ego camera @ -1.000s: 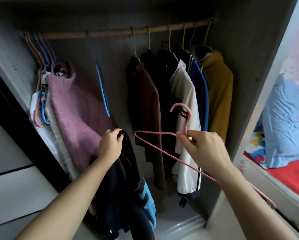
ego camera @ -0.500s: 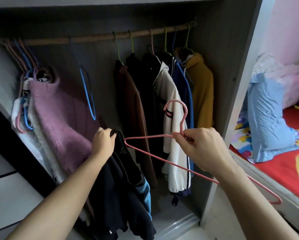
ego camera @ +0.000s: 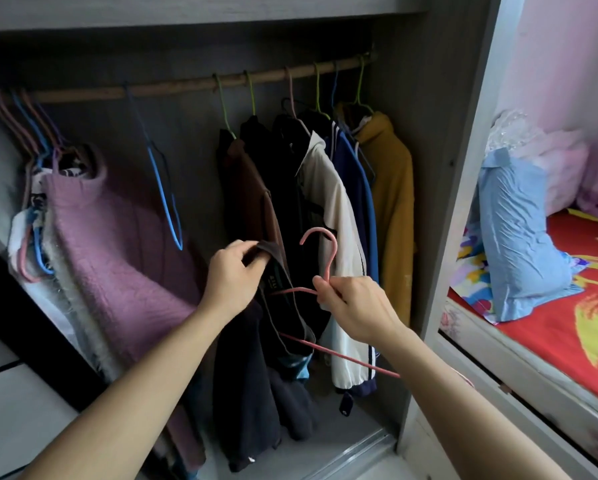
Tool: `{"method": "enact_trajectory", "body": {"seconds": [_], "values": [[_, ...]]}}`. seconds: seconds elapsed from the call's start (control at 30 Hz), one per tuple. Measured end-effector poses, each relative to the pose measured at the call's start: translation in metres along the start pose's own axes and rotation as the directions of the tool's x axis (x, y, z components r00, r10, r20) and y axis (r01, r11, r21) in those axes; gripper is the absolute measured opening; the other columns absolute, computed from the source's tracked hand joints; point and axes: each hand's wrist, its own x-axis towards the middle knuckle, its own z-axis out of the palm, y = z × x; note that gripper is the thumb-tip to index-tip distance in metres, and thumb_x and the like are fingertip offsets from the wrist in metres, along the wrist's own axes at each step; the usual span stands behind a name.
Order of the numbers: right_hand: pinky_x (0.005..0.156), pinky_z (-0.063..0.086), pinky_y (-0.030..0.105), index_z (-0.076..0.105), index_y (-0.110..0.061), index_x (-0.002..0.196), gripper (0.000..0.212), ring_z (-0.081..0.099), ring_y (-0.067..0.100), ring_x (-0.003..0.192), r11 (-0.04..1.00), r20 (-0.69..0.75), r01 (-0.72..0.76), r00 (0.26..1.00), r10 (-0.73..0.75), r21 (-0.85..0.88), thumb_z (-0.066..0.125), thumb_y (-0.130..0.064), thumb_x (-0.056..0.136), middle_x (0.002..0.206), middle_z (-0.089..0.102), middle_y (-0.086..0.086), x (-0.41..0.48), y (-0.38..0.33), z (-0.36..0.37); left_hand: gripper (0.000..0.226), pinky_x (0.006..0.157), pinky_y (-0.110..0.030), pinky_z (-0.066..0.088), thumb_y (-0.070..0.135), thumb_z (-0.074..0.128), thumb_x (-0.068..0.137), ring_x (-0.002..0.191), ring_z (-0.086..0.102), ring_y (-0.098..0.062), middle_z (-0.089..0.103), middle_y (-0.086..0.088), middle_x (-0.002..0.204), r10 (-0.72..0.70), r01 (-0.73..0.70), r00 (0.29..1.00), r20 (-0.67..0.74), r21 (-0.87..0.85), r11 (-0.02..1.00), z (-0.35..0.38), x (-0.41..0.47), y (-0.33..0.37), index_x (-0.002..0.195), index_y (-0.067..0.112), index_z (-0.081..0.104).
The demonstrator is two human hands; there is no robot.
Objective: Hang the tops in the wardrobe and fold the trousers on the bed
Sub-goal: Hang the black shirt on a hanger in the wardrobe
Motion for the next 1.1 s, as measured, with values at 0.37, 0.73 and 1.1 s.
{"method": "enact_trajectory", "body": {"seconds": [0.37, 0.73, 1.1], "values": [[0.049, 0.043, 0.039, 0.064, -0.013, 0.065, 0.059, 0.051, 0.017, 0.046, 0.989, -0.231, 0.142, 0.962, -0.148, -0.041, 0.039, -0.050, 0.103, 0.049, 0.052, -0.001, 0.006, -0.012, -0.044, 0.012, 0.067, -0.037, 0.045, 0.006, 0.070, 0.086, 0.075, 0.059, -0.032, 0.058, -0.012, 0.081, 0.041, -0.084, 0.994, 0.101, 0.470, 0.878, -0.043, 0.027, -0.038, 0.095, 0.006, 0.077], [0.046, 0.032, 0.027, 0.054, -0.019, 0.067, 0.050, 0.048, 0.016, 0.049, 0.964, -0.336, -0.091, 0.942, 0.002, -0.249, 0.040, -0.052, 0.103, 0.057, 0.051, -0.006, 0.018, -0.012, -0.026, 0.017, 0.061, -0.012, 0.039, 0.010, 0.080, 0.072, 0.070, 0.062, -0.009, 0.062, 0.012, 0.069, -0.053, 0.042, 0.998, 0.021, 0.337, 0.941, -0.053, 0.032, -0.030, 0.076, 0.021, 0.069], [0.045, 0.043, 0.032, 0.057, -0.020, 0.063, 0.052, 0.049, 0.015, 0.044, 0.984, -0.136, 0.081, 0.985, -0.103, -0.162, 0.045, -0.054, 0.100, 0.046, 0.047, -0.002, 0.015, -0.032, -0.040, 0.010, 0.071, -0.033, 0.049, 0.017, 0.076, 0.083, 0.073, 0.067, -0.031, 0.073, -0.009, 0.078, -0.066, 0.115, 0.988, -0.138, 0.387, 0.915, -0.062, 0.017, -0.072, 0.090, 0.009, 0.077]]}}
